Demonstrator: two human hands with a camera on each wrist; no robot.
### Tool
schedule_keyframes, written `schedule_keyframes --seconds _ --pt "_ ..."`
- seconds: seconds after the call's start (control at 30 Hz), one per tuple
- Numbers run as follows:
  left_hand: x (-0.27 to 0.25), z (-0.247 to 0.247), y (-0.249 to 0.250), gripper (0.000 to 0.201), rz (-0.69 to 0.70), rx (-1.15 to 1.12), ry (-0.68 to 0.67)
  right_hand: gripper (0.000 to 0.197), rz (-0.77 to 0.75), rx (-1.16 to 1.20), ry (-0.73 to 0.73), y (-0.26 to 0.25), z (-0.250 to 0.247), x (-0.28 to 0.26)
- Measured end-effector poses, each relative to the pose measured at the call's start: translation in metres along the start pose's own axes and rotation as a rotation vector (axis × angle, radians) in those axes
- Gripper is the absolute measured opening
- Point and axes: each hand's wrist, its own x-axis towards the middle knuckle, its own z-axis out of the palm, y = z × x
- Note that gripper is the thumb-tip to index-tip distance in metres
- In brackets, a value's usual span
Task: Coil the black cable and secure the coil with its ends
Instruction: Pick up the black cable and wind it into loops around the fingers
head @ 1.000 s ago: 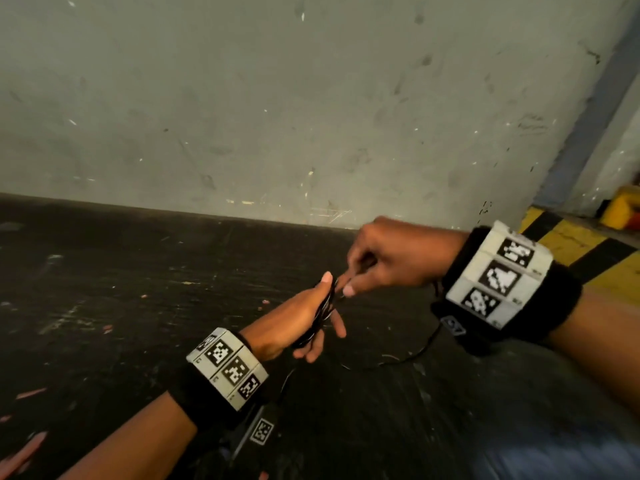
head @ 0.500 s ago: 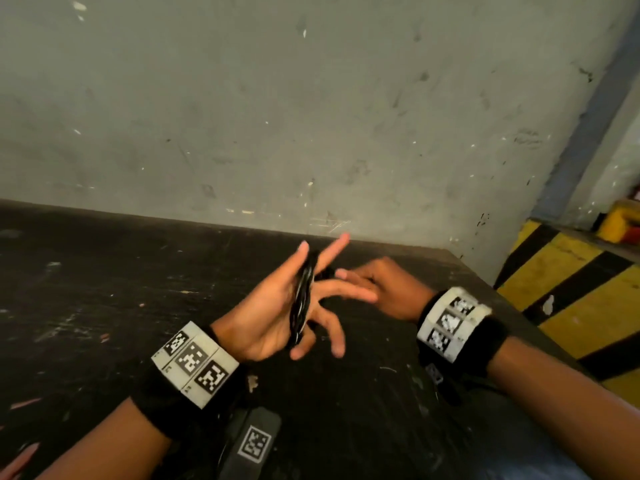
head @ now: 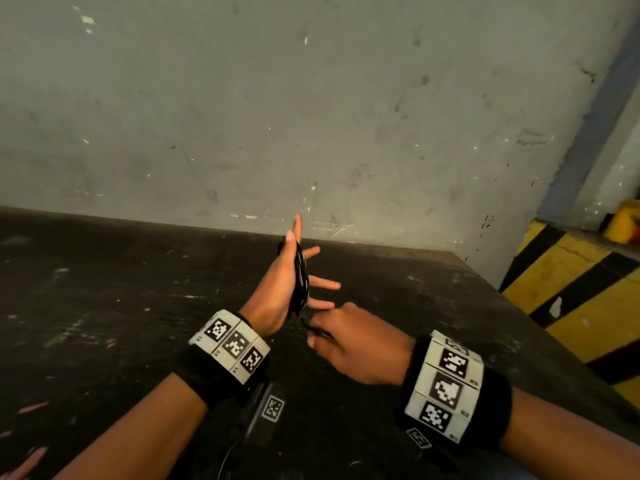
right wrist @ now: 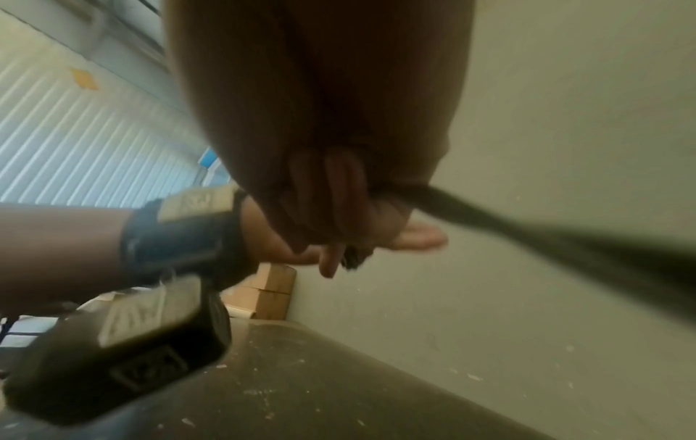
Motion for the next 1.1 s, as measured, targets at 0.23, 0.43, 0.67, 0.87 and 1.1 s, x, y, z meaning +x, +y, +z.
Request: schedule_keyframes --seconds 0.23,0.43,0.67,0.87,1.1 --pt "-0.016 0.0 -0.02 0.061 -0.085 0.597 -0.123 0.019 0.027 -0.164 -0.01 0.004 -0.063 0.007" --pt "-0.019 0.003 -0.009 0.082 -0.268 0.608 -0.263 0.022 -0.025 -0.145 -0.007 0.022 -0.096 0.02" --pt "-0.023 -0.011 -0.007 0.059 -0.267 0.428 -0.42 0.022 -0.1 -0.098 0.158 0.038 -0.135 0.025" --pt "-0.029 -0.01 0.017 0.049 -0.195 -0.023 -0.59 0.027 -0.09 0.002 0.244 0.067 -0.107 0.033" --pt "-0.009 -0.004 0.043 0.049 -0.061 -0.477 -0.512 0.03 -0.096 0.139 0.262 0.047 -0.026 0.033"
